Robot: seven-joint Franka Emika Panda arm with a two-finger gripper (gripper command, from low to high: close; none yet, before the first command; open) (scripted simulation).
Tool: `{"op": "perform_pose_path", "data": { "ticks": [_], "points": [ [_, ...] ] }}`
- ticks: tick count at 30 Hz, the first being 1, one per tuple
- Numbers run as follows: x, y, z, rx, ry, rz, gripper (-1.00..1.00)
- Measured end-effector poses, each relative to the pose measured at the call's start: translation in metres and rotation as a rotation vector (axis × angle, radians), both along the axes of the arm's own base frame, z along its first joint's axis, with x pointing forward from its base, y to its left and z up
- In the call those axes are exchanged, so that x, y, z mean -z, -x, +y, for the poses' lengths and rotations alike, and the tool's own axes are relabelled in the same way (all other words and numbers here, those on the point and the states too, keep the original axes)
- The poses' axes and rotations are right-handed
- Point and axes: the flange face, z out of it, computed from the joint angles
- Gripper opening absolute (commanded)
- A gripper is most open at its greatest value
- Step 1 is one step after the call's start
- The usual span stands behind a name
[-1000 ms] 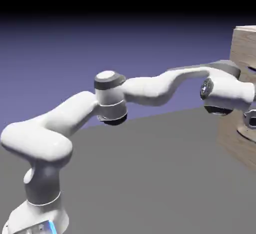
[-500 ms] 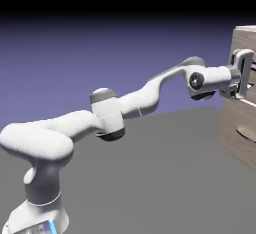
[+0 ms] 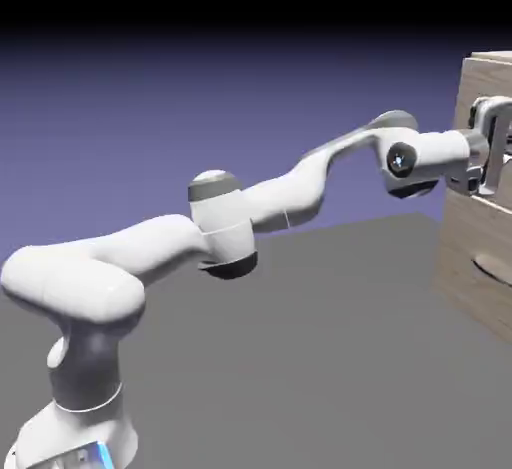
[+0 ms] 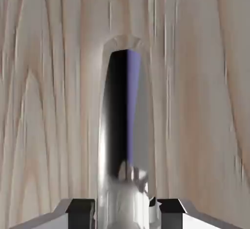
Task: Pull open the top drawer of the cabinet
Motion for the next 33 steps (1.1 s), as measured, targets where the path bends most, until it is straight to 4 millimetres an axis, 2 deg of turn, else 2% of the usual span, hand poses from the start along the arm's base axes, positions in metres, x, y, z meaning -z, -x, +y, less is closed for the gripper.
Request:
{"op": "perform_pose_path", "data": {
  "ticks": [7,15,22,31,32,33],
  "points": [
    [0.000,0.040,0.000,0.000,0.000,0.000,-1.00],
    [0.000,0.098,0.000,-0.001,0.000,-0.001,-1.00],
    [0.000,0.158,0.000,-0.001,0.000,-0.002,-1.00],
    [0.000,0.250,0.000,-0.001,0.000,-0.002,-1.00],
    [0.000,0.260,0.000,-0.001,0.000,-0.002,1.00],
    [0.000,0.260,0.000,0.000,0.000,0.001,1.00]
  ]
}}
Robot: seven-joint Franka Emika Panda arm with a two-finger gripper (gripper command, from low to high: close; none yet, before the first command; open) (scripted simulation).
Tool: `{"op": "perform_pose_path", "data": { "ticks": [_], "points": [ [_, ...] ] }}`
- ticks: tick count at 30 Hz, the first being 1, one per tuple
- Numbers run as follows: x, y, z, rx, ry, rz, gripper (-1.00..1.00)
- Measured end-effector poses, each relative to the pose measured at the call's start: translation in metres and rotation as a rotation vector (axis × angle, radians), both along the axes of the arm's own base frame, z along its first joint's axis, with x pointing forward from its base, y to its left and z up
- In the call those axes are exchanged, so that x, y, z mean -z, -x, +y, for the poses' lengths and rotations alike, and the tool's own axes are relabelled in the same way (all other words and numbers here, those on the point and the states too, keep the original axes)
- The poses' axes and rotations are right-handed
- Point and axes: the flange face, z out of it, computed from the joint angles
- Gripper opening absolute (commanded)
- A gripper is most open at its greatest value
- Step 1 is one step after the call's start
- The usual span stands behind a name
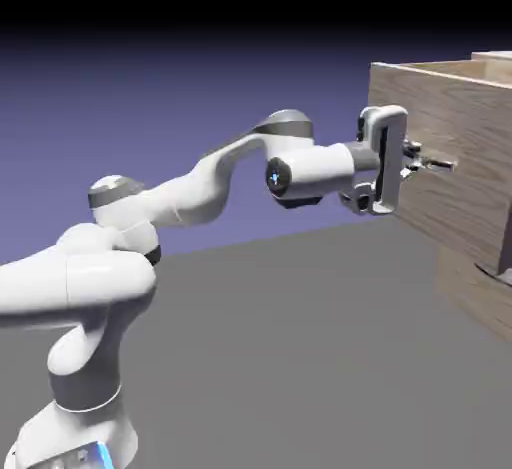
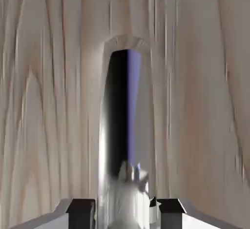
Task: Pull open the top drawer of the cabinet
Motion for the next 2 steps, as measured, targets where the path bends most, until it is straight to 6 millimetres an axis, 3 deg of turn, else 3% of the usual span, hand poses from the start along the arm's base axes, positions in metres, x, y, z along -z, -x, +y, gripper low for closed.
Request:
{"op": "perform_pose_path", "data": {
  "ticks": [2],
  "points": [
    [0.000,0.011,0.001,0.000,0.001,0.000,1.00]
  ]
}}
